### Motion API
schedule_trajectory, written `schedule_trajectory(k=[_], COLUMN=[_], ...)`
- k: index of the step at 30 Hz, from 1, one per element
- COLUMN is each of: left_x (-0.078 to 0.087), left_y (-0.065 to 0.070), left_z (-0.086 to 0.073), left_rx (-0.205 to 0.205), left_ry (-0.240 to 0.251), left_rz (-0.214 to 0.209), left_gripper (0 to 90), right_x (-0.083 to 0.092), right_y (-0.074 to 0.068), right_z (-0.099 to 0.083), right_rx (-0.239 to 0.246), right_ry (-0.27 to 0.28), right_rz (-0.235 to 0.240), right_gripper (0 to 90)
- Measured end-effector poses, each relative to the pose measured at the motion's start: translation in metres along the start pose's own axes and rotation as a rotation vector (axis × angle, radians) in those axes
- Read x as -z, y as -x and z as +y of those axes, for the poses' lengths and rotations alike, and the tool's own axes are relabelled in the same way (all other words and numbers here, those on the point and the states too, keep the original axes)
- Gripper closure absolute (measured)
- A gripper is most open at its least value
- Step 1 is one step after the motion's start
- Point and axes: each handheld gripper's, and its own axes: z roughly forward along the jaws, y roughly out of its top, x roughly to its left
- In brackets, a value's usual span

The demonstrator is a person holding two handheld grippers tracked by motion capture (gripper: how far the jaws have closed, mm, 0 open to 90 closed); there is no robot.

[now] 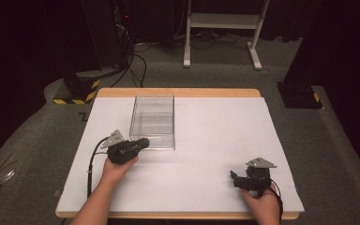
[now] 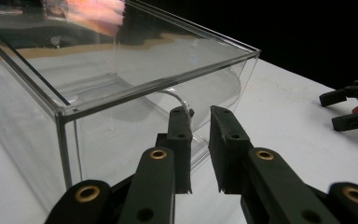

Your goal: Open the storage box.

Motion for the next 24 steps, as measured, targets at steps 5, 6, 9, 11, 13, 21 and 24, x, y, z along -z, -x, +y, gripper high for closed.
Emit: schedule_trajectory(k=[5,6,9,11,13,21,24], left_x=[0.003,0.003,0.005,0.006,0.007,0.012,0.013], left_y=[0.003,0.003,0.004,0.005,0.006,0.008,0.009], left_z=[-0.003,-0.003,-0.004,-0.005,-0.005,-0.009,-0.01], left_rx=[-0.001,-0.001,-0.003,-0.005,-0.006,0.002,-0.002], left_ry=[0.006,0.006,0.008,0.009,0.01,0.018,0.015], left_rz=[-0.01,-0.01,-0.017,-0.02,-0.021,-0.035,-0.036], left_gripper=[79.1,79.2,79.4,79.5,79.7,80.0,80.1], right_x=[0.0,0.0,0.0,0.0,0.0,0.0,0.0], right_y=[0.0,0.0,0.0,0.0,0.0,0.0,0.0], right_z=[0.0,0.0,0.0,0.0,0.0,0.0,0.0], right_rx=[0.0,0.0,0.0,0.0,0.0,0.0,0.0], right_ry=[0.0,0.0,0.0,0.0,0.0,0.0,0.0], right_rz=[0.0,0.0,0.0,0.0,0.0,0.0,0.0], right_gripper=[12.9,12.9,13.0,13.0,13.0,13.0,13.0])
